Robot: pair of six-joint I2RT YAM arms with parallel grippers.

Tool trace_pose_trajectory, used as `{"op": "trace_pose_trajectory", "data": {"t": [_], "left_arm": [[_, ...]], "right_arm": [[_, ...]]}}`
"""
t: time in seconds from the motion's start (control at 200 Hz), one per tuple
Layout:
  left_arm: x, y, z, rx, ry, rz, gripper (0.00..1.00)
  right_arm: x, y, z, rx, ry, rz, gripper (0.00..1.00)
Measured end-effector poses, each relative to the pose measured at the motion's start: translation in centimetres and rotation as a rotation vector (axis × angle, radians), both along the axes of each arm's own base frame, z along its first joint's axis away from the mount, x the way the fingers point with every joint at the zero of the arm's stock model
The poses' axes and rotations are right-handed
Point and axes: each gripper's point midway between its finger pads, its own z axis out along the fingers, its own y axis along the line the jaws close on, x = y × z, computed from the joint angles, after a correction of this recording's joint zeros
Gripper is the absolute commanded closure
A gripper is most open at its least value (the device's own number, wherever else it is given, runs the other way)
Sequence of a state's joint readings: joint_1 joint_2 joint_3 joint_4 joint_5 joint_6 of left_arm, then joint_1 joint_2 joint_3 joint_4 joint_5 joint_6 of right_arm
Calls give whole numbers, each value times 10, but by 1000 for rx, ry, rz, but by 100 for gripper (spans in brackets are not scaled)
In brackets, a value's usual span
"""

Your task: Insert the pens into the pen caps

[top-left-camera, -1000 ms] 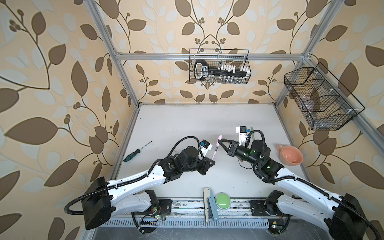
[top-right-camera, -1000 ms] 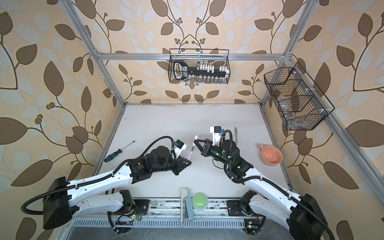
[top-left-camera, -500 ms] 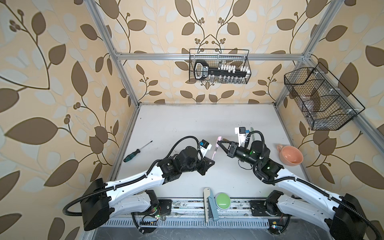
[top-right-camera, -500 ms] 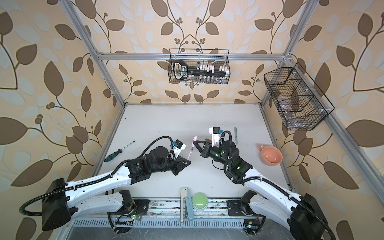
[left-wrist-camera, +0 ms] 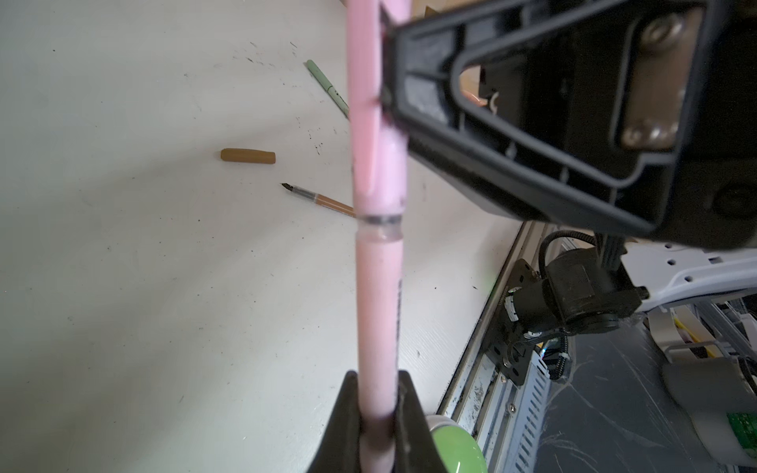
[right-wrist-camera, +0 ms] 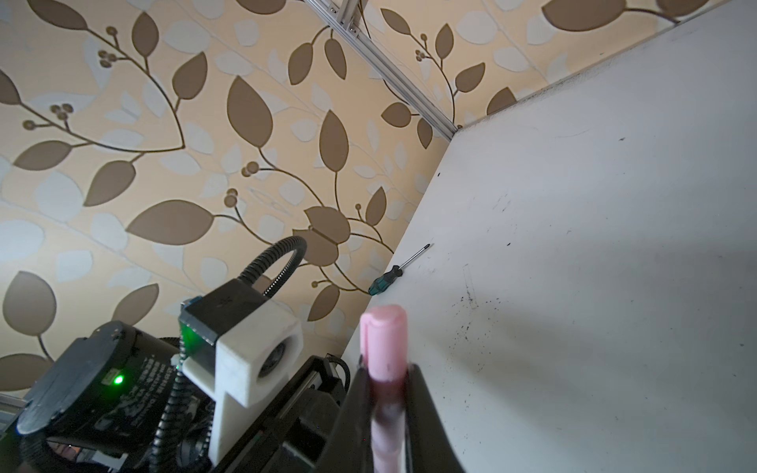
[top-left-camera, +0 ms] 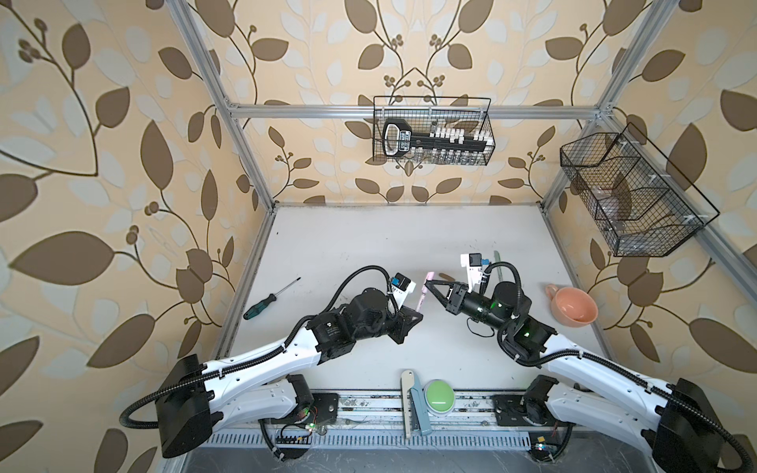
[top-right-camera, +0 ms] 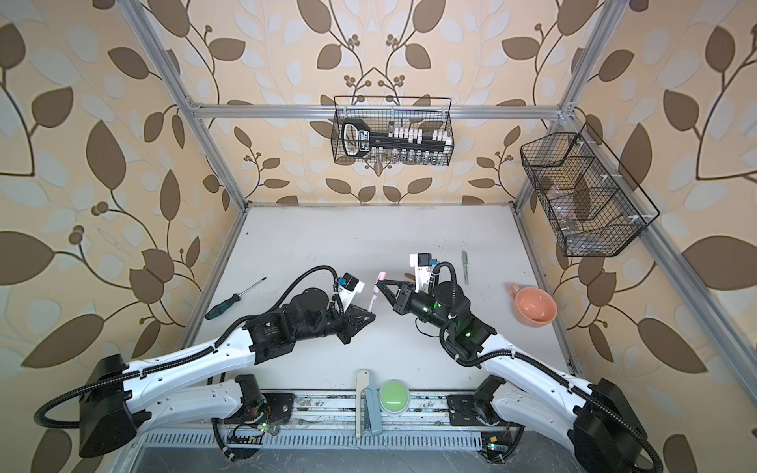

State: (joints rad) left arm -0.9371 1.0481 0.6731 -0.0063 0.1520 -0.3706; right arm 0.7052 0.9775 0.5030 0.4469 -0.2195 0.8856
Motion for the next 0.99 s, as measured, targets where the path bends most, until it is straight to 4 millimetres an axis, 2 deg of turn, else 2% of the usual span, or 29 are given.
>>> {"op": "trace_pose_trajectory", "data": {"t": [0.145, 0.28, 0.485, 0.58, 0.75, 0.995], "left_arm": [[3, 1, 2, -3, -13, 14, 98], [5, 1, 4, -7, -22, 23, 98], [4, 0, 4, -8, -19, 17, 100], [3, -1, 4, -10, -15, 9, 100], [1, -2, 4, -14, -10, -4, 100], [0, -5, 14, -34, -19, -16, 100]], "right_arm": [[-1, -2, -6, -35, 0, -6, 61], [-3, -11, -8, -82, 0, -16, 52], [12, -39, 24, -76, -48, -62, 48], [20, -45, 36, -88, -60, -52, 46], [18, -32, 41, -131, -64, 47, 46], [10, -14, 25, -190, -35, 153, 48]]}}
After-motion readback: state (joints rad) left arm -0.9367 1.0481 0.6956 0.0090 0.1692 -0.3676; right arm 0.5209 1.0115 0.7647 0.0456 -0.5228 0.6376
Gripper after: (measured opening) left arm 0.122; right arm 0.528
